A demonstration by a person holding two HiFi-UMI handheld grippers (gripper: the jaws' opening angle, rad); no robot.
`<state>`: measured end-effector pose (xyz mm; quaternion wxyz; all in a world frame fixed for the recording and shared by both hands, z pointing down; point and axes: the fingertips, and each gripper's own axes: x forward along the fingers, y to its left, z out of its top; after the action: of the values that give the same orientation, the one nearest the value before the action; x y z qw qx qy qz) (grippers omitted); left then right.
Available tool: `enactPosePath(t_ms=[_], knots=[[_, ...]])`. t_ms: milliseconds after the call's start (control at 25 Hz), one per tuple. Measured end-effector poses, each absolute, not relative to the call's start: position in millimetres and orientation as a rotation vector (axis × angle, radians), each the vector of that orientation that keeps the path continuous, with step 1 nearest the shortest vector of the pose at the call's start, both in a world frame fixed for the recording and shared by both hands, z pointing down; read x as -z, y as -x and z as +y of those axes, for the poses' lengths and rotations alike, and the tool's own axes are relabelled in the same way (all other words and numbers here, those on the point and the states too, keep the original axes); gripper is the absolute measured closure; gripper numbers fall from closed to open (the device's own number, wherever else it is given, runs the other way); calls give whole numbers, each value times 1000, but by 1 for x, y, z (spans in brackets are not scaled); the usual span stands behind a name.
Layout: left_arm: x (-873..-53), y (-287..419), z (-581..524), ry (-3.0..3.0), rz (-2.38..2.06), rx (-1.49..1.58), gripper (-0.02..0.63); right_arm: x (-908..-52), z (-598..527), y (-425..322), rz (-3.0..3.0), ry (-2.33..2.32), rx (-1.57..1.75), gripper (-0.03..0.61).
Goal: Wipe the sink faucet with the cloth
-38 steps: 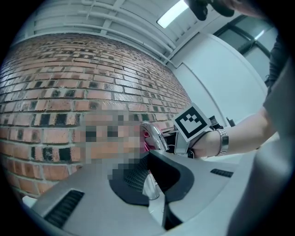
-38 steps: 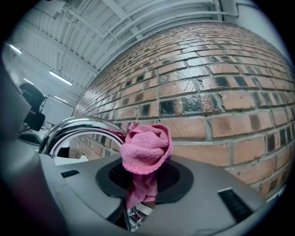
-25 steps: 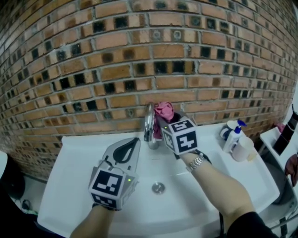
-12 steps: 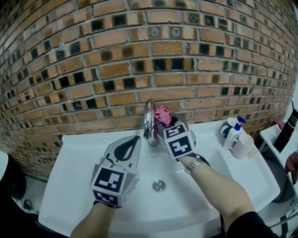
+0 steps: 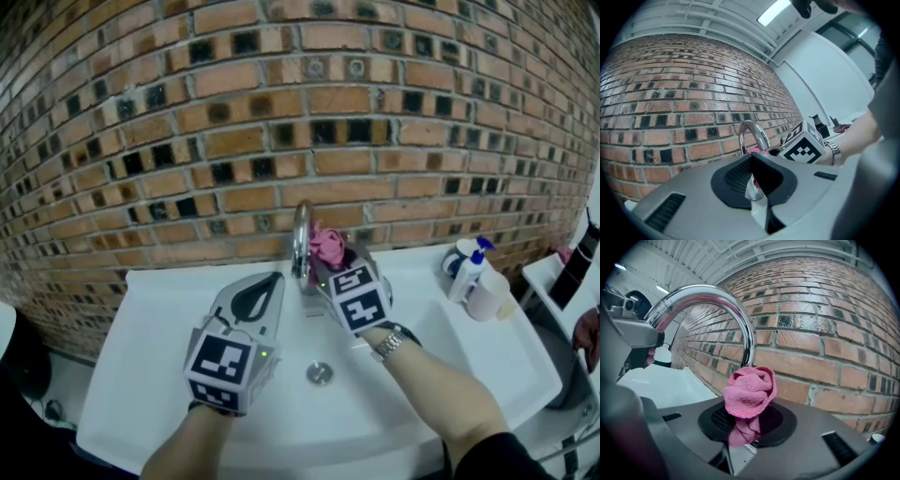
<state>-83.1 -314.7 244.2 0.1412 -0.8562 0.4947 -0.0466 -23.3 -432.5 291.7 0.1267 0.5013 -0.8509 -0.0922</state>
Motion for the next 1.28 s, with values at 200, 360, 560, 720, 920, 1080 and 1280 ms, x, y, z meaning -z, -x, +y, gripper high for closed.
enactPosePath(t_ms=[200,360,560,720,920,1080,1280], knots=[[-245,84,-315,2472,1430,134,611,-297,-424,27,-2491,-1452,270,489],[-245,84,-315,2470,1427,140,611,-301,-415,30,-2500,-1437,280,489],[-246,84,-315,2473,1432,142,611,-311,-407,35,-2508,-1400,280,489],[-249,84,-317,2462,1408,156,611,-321,-403,41,-2510,-1373,282,491],[-248,85,-317,2472,1430,149,611,-334,-398,47,-2514,-1325,261,489],[-250,84,-316,2472,1427,156,611,-346,-397,50,-2518,-1293,218,489],[-252,83,-317,2467,1411,168,611,-363,-398,51,-2512,-1257,153,489]])
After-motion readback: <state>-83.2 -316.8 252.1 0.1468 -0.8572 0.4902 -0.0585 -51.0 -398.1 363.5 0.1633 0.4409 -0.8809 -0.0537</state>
